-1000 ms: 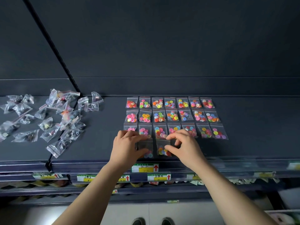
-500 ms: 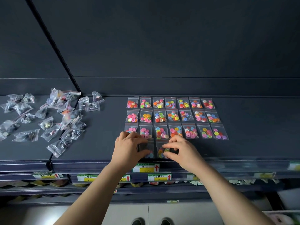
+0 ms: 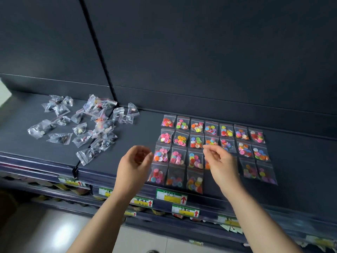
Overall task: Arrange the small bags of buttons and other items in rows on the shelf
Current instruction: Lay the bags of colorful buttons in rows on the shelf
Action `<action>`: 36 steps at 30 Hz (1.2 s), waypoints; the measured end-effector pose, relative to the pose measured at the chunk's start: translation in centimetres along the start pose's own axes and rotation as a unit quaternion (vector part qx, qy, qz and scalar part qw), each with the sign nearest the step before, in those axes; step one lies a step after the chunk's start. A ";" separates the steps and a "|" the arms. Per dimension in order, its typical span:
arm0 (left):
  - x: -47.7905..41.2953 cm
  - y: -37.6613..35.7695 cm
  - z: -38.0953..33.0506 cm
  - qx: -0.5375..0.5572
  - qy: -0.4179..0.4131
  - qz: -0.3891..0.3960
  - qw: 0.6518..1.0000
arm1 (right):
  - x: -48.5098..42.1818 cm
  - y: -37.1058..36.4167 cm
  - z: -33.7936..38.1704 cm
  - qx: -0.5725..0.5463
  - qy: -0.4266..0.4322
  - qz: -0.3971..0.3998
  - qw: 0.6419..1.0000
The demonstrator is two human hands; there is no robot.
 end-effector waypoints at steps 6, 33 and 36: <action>0.6 5.8 2.4 0.030 0.046 -0.097 0.994 | -2.0 -6.3 2.6 -0.014 0.019 0.068 0.997; -27.2 17.9 8.7 -0.227 -0.163 0.120 0.953 | -10.1 -31.9 8.5 0.092 -0.011 0.037 0.995; -28.4 15.3 8.2 -0.236 -0.223 0.178 0.929 | -10.3 -32.5 8.3 0.115 -0.008 0.044 0.992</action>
Point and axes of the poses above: each hand's wrist, its own x-axis away from the middle knuckle, its own y-axis out of the back of the hand, z = x × y, the point moved 7 cm from there along -x, towards the middle knuckle, and after that the axes turned 2 degrees about y, right-handed, at the moved point
